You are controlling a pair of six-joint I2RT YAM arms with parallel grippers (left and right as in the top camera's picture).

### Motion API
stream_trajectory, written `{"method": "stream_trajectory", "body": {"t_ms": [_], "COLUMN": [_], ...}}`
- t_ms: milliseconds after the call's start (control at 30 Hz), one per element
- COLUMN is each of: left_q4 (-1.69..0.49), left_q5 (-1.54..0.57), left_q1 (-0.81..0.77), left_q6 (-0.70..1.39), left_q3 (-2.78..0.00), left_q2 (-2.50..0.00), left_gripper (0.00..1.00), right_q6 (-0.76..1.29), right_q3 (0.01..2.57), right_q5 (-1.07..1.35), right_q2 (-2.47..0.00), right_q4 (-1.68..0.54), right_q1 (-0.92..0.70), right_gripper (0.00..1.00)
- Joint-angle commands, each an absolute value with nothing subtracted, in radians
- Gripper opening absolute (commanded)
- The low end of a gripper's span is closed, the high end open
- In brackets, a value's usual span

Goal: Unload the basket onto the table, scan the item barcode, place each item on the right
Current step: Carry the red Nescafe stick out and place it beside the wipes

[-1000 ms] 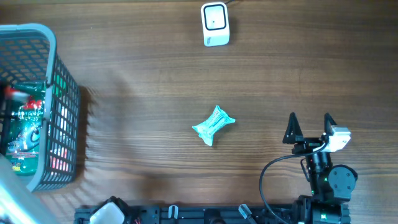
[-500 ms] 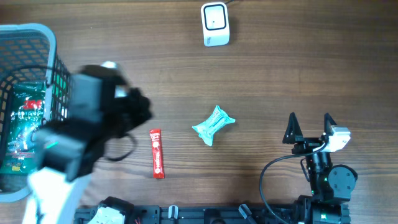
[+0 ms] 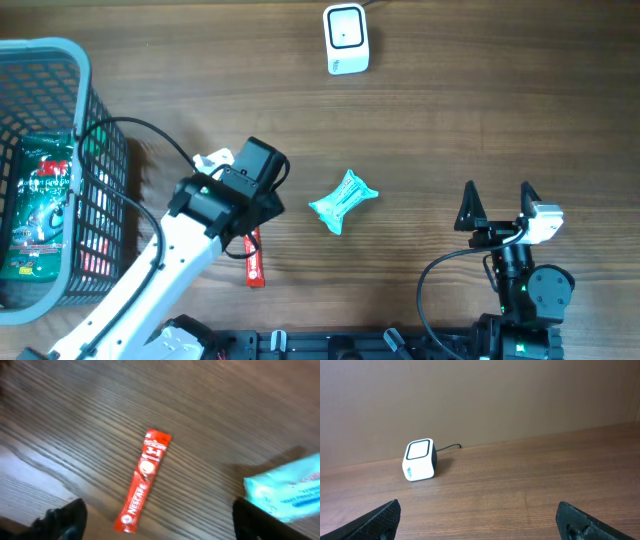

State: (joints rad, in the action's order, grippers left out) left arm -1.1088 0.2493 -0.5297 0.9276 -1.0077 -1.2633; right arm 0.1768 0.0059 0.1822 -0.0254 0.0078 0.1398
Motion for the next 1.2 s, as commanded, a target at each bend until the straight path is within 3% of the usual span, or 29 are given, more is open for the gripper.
{"method": "stream_trajectory", "body": {"t_ms": [0,167,367,467,533,567,633,667,700,800,833,1167], "left_q4": [-1.039,-0.836,-0.735,-0.677,-0.673,-0.672,-0.645,-0.612,-0.578,-0.572,-0.571,-0.551], "left_q5": [0.281,0.156,0.117,0.065,0.064,0.063,0.046,0.024,-0.007,-0.013,-0.019,0.035], "left_q1": [-0.535,-0.535,-0.535,-0.535,-0.535,-0.535,-0.535,-0.535,-0.535,-0.533,-0.534,-0.534], "left_q6": [0.928,0.928,0.928,0.947,1.103,1.174,1.303,1.321,1.322,1.325,1.325,1.212], "left_q3": [-0.871,-0.675,-0.592,-0.553,-0.519,-0.505,-0.472,-0.459,-0.451,-0.451,-0.451,-0.673], "left_q2": [-1.296,-1.319,-1.321,-1.332,-1.352,-1.362,-1.392,-1.403,-1.419,-1.443,-1.443,-1.442], "left_gripper": [1.00,0.92,0.91,0.76,0.74,0.79,0.79,0.73,0.47,0.08,0.04,0.04], "right_q6": [0.159,0.159,0.159,0.159,0.159,0.159,0.159,0.159,0.159,0.159,0.159,0.159], "right_q3": [0.005,0.005,0.005,0.005,0.005,0.005,0.005,0.005,0.005,0.005,0.005,0.005], "right_q5": [0.176,0.176,0.176,0.176,0.176,0.176,0.176,0.176,0.176,0.176,0.176,0.176], "right_q2": [-0.024,-0.024,-0.024,-0.024,-0.024,-0.024,-0.024,-0.024,-0.024,-0.024,-0.024,-0.024], "right_q4": [0.013,0.013,0.013,0.013,0.013,0.013,0.013,0.013,0.013,0.013,0.013,0.013], "right_q1": [0.135,0.135,0.135,0.135,0.135,0.135,0.135,0.135,0.135,0.135,0.135,0.135], "right_gripper": [1.00,1.00,1.00,1.00,1.00,1.00,1.00,1.00,1.00,1.00,1.00,1.00]}}
